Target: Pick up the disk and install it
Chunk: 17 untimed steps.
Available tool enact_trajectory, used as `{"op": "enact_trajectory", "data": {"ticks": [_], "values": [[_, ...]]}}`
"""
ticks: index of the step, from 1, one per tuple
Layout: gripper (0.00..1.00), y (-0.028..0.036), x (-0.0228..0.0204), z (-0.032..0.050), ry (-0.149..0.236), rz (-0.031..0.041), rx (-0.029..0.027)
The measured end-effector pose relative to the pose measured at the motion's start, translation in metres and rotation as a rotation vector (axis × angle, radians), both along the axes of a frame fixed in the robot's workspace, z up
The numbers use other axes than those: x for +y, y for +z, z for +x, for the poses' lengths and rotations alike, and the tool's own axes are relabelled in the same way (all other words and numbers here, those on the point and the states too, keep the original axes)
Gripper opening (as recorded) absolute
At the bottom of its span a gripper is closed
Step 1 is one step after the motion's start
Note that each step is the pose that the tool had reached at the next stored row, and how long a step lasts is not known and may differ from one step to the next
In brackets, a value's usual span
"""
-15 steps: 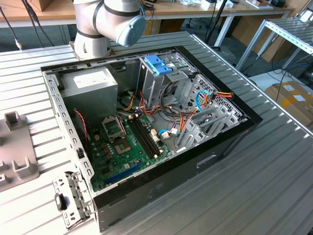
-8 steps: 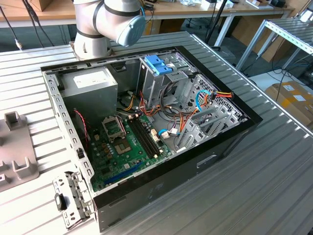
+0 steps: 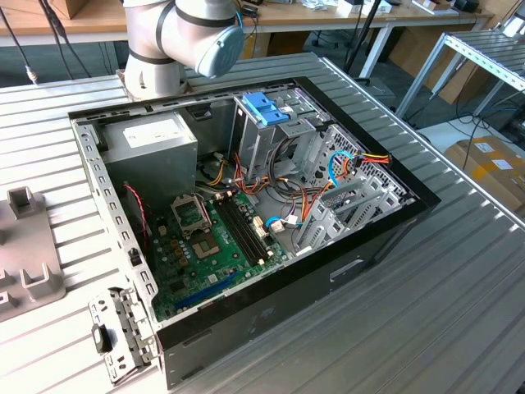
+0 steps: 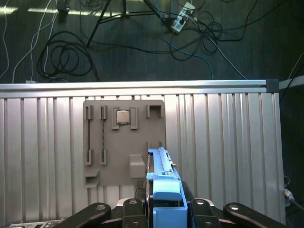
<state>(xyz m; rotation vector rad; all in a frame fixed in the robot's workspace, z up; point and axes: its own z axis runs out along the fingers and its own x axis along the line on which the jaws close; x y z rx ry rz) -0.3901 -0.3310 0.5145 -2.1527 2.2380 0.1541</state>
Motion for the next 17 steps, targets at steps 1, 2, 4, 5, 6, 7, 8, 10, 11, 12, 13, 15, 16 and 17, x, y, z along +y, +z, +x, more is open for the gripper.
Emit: {"op": "enact_trajectory", "data": {"ticks": [1,2,4,5,6,7,8,10,11,12,13,15,16,17], "values": [[0.37,0.0,0.0,0.0008,0.0,0.0,0.0],[0.37,0.0,0.0,0.0012,0.0,0.0,0.0],[0.37,0.0,0.0,0.0022,0.0,0.0,0.0],[0.37,0.0,0.0,0.0027,0.0,0.0001,0.0],[0.37,0.0,0.0,0.0035,0.0,0.0001,0.0],[0.37,0.0,0.0,0.004,0.0,0.0001,0.0],[0.37,0.0,0.0,0.0049,0.0,0.0001,0.0],[0.37,0.0,0.0,0.0059,0.0,0.0,0.0],[0.37,0.0,0.0,0.0065,0.0,0.0001,0.0],[0.37,0.0,0.0,0.007,0.0,0.0,0.0],[0.37,0.0,0.0,0.0076,0.0,0.0,0.0],[0.37,0.0,0.0,0.0092,0.0,0.0001,0.0],[0.37,0.0,0.0,0.0097,0.0,0.0,0.0],[0.37,0.0,0.0,0.0102,0.0,0.0,0.0]]}}
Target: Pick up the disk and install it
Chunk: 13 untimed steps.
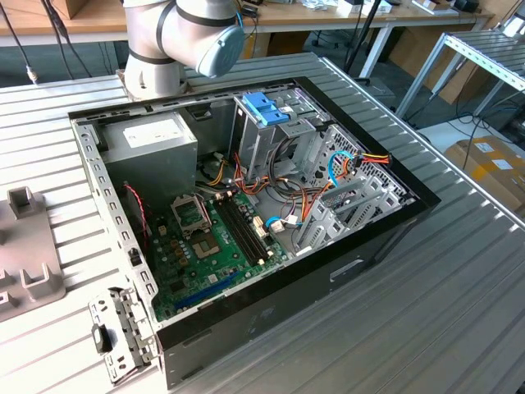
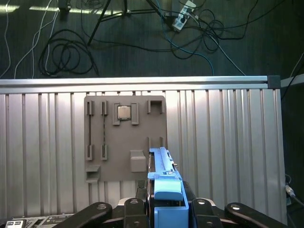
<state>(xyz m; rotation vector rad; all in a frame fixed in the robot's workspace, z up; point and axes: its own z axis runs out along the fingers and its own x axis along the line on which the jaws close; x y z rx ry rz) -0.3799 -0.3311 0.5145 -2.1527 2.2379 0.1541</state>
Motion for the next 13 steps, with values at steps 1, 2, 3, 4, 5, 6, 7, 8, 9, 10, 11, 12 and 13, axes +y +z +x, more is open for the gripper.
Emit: {"op": "enact_trajectory", "data": {"ticks": [1,2,3,4,5,6,7,8,9,10,11,12,13], "values": [[0.37,0.0,0.0,0.0007,0.0,0.0,0.0],[0.37,0.0,0.0,0.0012,0.0,0.0,0.0],[0.37,0.0,0.0,0.0021,0.0,0.0,0.0001],[0.37,0.0,0.0,0.0027,0.0,0.0,0.0],[0.37,0.0,0.0,0.0033,0.0,0.0,0.0],[0.37,0.0,0.0,0.0045,0.0,0.0,0.0001],[0.37,0.0,0.0,0.0053,0.0,0.0,0.0],[0.37,0.0,0.0,0.0058,0.0,0.0,0.0],[0.37,0.0,0.0,0.0066,0.0,0.0,0.0],[0.37,0.0,0.0,0.0072,0.0,0.0,0.0],[0.37,0.0,0.0,0.0078,0.0,0.0,0.0],[0.37,0.0,0.0,0.0086,0.0,0.0,0.0],[0.37,0.0,0.0,0.0092,0.0,0.0,0.0]]}}
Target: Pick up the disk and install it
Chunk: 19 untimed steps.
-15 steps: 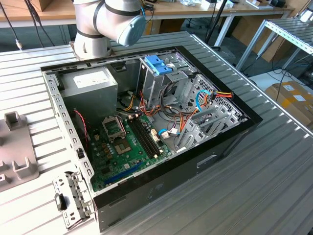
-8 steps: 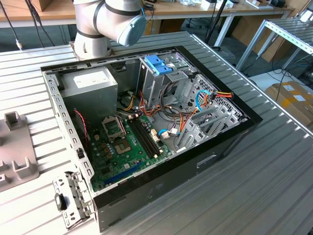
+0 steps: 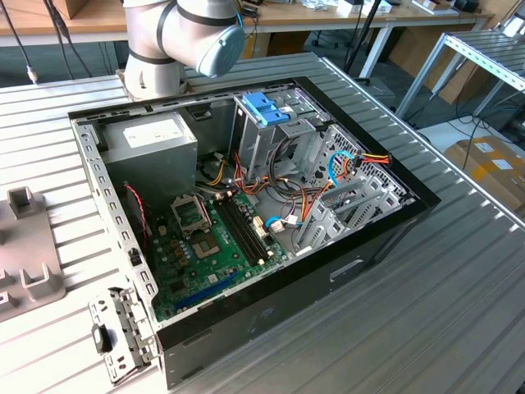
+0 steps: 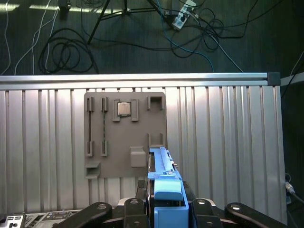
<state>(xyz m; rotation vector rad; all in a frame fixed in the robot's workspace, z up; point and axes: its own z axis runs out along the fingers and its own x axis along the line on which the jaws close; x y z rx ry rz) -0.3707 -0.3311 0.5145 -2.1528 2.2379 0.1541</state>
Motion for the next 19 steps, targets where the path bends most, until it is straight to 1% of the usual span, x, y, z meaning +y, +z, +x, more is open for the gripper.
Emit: {"op": "enact_trajectory", "data": {"ticks": [4,19], "values": [[0.37,0.0,0.0,0.0026,0.0,0.0,0.0],[0.37,-0.0001,0.0,0.0168,0.0,0.0,-0.0001]]}}
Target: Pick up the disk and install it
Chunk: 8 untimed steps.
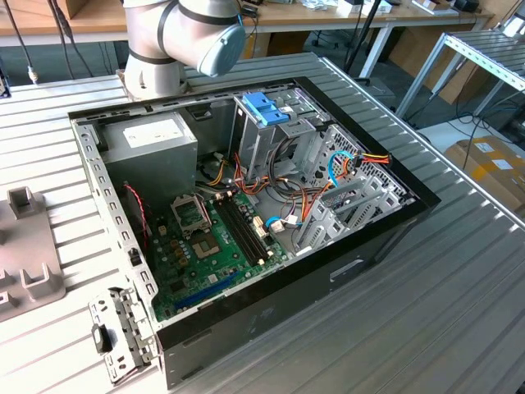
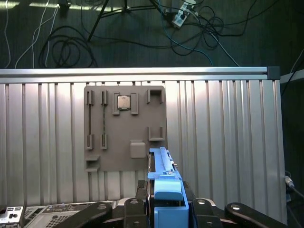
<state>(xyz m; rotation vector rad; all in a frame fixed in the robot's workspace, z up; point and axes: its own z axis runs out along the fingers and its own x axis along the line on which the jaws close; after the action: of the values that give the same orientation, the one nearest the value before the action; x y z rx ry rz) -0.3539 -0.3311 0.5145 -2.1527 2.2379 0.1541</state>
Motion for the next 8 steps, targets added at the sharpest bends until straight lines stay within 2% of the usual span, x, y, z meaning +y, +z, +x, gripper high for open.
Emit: {"op": "enact_trajectory", "data": {"ticks": [8], "values": [[0.37,0.0,0.0,0.0059,0.0,0.0,0.0]]}}
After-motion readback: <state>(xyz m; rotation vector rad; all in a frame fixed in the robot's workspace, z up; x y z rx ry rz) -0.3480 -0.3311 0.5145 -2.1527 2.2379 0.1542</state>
